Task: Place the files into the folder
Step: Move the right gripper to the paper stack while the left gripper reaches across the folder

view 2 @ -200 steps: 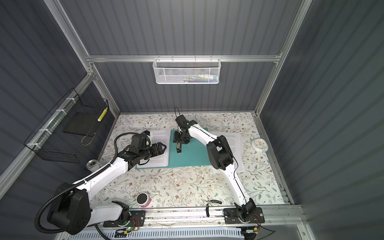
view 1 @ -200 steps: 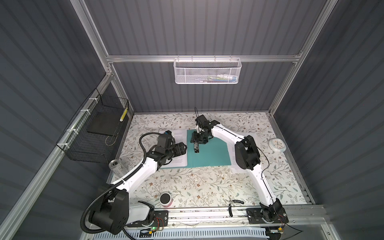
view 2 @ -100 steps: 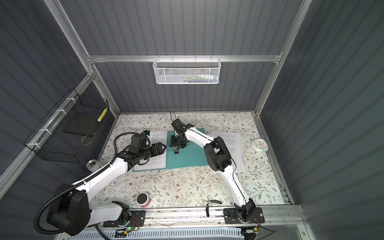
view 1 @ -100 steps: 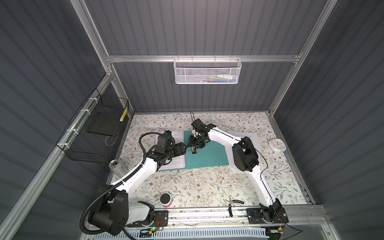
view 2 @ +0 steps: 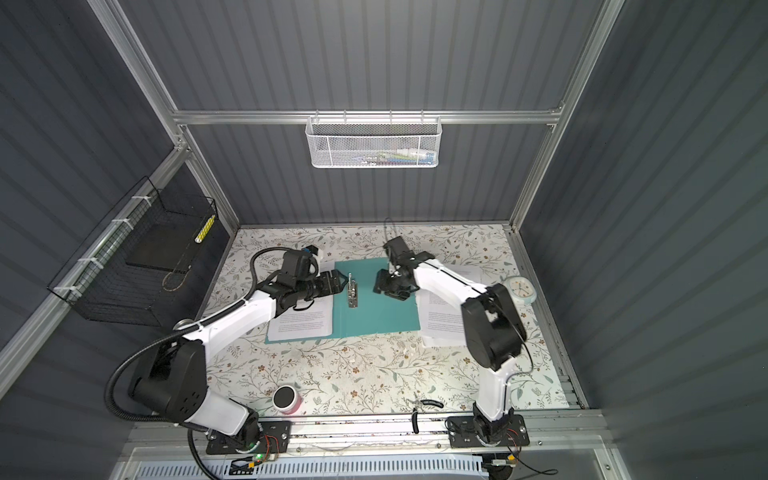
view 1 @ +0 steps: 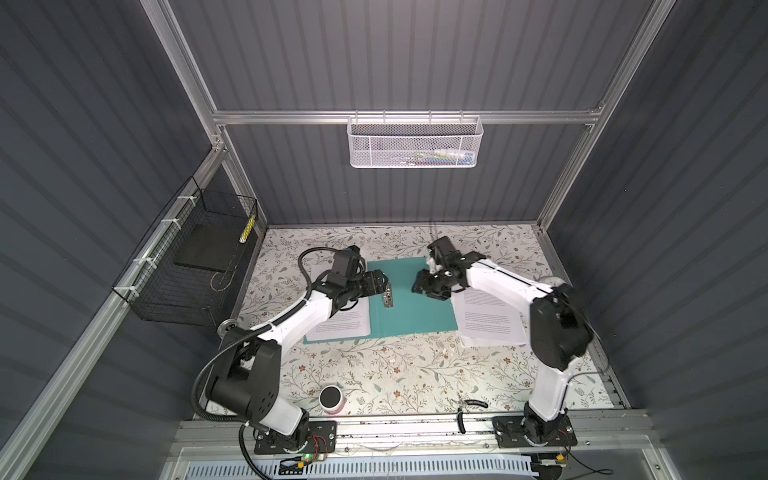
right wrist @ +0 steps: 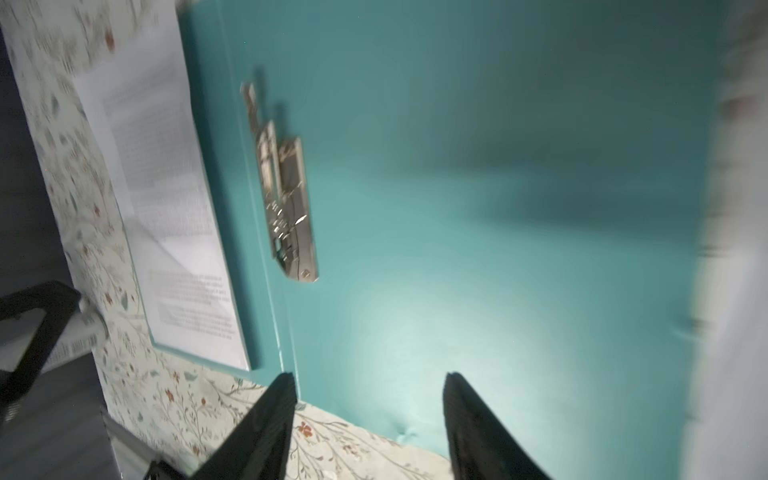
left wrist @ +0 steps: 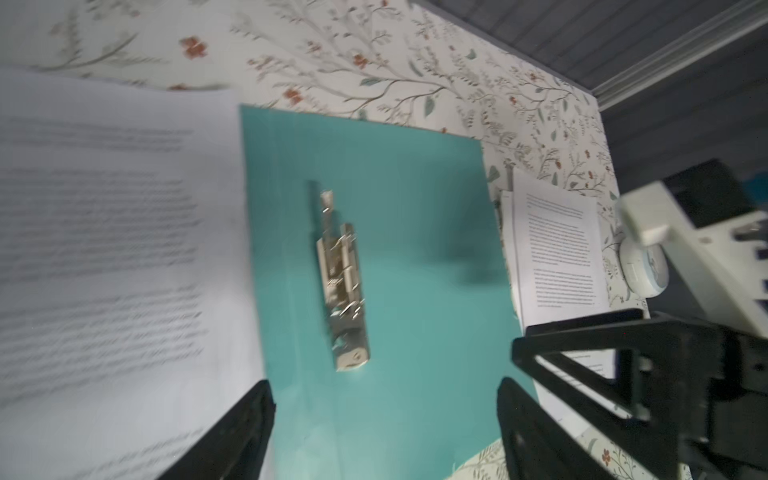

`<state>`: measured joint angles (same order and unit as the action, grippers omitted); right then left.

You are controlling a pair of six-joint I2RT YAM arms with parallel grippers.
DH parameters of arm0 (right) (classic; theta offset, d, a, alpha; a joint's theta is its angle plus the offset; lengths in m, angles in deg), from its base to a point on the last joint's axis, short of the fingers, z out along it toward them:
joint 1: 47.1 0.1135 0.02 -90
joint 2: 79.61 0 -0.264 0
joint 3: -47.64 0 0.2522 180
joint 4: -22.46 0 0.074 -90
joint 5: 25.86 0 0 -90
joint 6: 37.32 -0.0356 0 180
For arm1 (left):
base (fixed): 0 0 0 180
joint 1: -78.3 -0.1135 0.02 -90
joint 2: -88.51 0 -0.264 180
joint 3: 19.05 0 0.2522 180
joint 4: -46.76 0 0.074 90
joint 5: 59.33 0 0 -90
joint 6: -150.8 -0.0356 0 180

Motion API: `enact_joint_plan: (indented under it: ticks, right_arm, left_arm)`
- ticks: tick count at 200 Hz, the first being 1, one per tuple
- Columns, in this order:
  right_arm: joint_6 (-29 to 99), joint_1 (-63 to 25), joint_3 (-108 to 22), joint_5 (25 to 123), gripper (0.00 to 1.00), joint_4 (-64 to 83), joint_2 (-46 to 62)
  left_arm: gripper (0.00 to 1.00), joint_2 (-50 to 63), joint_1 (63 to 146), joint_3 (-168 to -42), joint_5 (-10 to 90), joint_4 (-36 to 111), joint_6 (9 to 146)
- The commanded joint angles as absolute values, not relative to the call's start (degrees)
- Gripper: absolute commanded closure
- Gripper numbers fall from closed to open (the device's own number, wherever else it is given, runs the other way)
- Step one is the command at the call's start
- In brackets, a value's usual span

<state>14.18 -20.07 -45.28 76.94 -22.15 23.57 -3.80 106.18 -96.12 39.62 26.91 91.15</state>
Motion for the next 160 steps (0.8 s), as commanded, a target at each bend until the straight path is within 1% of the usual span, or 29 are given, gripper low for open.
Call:
enact_joint_plan:
  ticks: [1,39,75,80,93,126,160]
  right_arm:
    - [15.3,-24.3,-40.3,73.6,0.41,-20.2,18.0]
    - [16.5,-27.0,-33.2,71.7,0.42,-20.3,8.3]
    - [16.0,-28.8,-29.2,71.9,0.43,-21.0,1.0]
    - [15.8,-29.2,-28.6,71.7,0.43,-21.2,0.0]
    - [15.6,-30.3,-27.3,72.1,0.43,-21.2,-2.6]
    - [15.8,-32.6,-26.5,74.3,0.43,-23.2,-6.5]
    - [16.6,-33.8,-26.5,74.7,0.44,-25.0,-9.3]
  left_arm:
    - [0.15,-12.2,109.8,-105.1,42.2,30.0,88.9]
    - [0.18,-29.4,112.7,-125.5,45.4,28.9,87.5]
    - [0.21,-41.9,113.8,-142.3,49.1,25.9,86.9]
    - [0.22,-43.8,113.9,-144.5,51.4,25.5,87.2]
    - [0.24,-48.6,114.2,-150.7,53.1,23.9,87.8]
    - [0.3,-58.3,115.5,-161.8,54.5,22.4,89.3]
    - [0.36,-65.6,116.1,-169.6,56.2,23.9,92.5]
